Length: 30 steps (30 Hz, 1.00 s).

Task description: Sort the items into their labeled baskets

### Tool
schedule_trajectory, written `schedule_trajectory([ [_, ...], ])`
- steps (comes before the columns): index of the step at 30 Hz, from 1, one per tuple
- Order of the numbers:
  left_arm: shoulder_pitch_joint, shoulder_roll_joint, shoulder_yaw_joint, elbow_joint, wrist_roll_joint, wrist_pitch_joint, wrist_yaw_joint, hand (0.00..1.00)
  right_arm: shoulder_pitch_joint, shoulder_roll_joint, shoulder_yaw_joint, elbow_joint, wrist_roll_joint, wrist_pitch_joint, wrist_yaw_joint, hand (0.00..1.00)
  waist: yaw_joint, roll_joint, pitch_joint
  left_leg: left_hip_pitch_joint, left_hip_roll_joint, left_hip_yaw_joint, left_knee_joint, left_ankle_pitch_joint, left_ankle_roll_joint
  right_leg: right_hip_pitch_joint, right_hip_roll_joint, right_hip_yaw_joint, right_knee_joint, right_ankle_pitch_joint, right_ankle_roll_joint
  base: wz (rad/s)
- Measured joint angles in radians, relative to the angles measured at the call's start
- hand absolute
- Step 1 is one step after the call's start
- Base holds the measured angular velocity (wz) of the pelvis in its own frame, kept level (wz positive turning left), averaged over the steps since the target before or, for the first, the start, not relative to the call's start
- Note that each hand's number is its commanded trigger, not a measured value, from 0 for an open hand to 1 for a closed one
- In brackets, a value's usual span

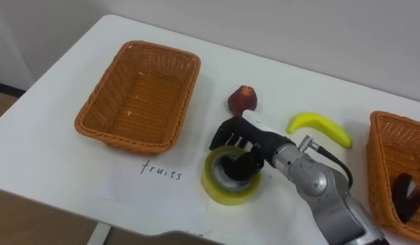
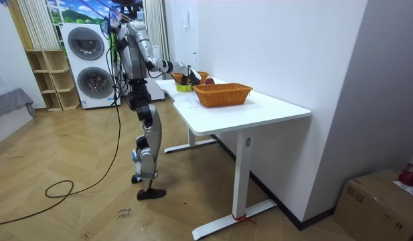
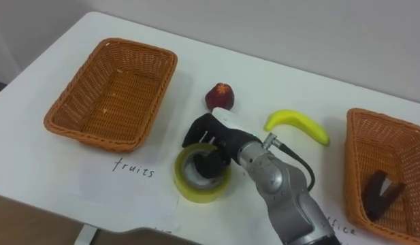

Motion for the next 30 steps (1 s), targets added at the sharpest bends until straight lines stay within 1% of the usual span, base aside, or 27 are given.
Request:
schedule_trajectory([
  [8, 0.000, -0.002, 0.000, -0.001, 0.001, 0.000, 0.001, 0.00, 0.001, 0.002, -0.003, 0.006, 0.011, 0.000, -0.002, 1.00, -0.002, 0.005, 0.0026, -0.001, 0.000, -0.002, -0.002, 0.000, 0.000, 0.000, 0.001, 0.000, 0.000, 0.000, 0.000, 0.00],
  [16, 0.000, -0.002, 0.000, -0.001, 0.001, 0.000, 0.001, 0.00, 0.004, 0.002, -0.003, 0.004, 0.013, 0.000, -0.001, 1.00, -0.006, 0.007, 0.0013, -0.002, 0.000, 0.001, 0.002, 0.000, 0.000, 0.000, 0.000, -0.002, 0.001, 0.000, 0.000, 0.00],
  [18, 0.001, -0.002, 0.000, -0.001, -0.001, 0.000, -0.003, 0.00, 0.010, 0.001, -0.009, 0.002, 0.029, 0.000, -0.002, 1.00, -0.007, 0.010, 0.0000, -0.002, 0.000, 0.003, 0.002, 0.000, 0.000, 0.000, 0.000, 0.000, 0.001, 0.000, 0.000, 0.00],
  [20, 0.004, -0.007, 0.000, 0.000, -0.006, 0.000, -0.006, 0.00, 0.024, 0.002, -0.021, -0.007, 0.036, -0.001, -0.003, 1.00, -0.010, 0.020, -0.0044, -0.002, 0.000, 0.003, 0.002, 0.000, 0.000, 0.000, -0.001, 0.001, 0.001, 0.000, 0.000, 0.00],
  [23, 0.003, -0.011, -0.001, 0.011, -0.021, -0.003, -0.005, 0.00, 0.026, 0.001, -0.033, -0.011, 0.062, -0.001, -0.004, 1.00, -0.013, 0.035, -0.0058, 0.001, 0.000, 0.005, 0.001, 0.000, 0.000, 0.001, -0.003, 0.003, 0.001, 0.000, 0.000, -0.01],
  [24, 0.004, -0.010, 0.000, 0.011, -0.021, -0.003, -0.004, 0.00, 0.026, 0.001, -0.036, -0.013, 0.072, -0.001, -0.004, 1.00, -0.014, 0.034, -0.0066, 0.001, 0.000, 0.006, 0.001, 0.000, 0.000, 0.001, -0.003, 0.004, 0.001, 0.000, 0.000, -0.04],
  [27, 0.009, -0.009, 0.001, 0.023, -0.020, -0.005, 0.005, 0.00, 0.044, -0.014, -0.039, -0.047, 0.113, -0.001, -0.005, 1.00, -0.020, 0.038, -0.0039, 0.001, 0.000, 0.006, 0.001, 0.000, 0.000, 0.000, -0.003, 0.005, 0.000, 0.000, 0.000, 0.00],
  [30, 0.010, -0.009, 0.002, 0.048, -0.020, -0.008, 0.023, 0.00, 0.049, -0.015, -0.040, -0.064, 0.139, -0.001, -0.005, 1.00, -0.033, 0.036, -0.0048, 0.002, 0.001, 0.007, 0.001, 0.001, -0.001, -0.001, -0.003, 0.009, 0.000, 0.000, 0.000, -0.02],
])
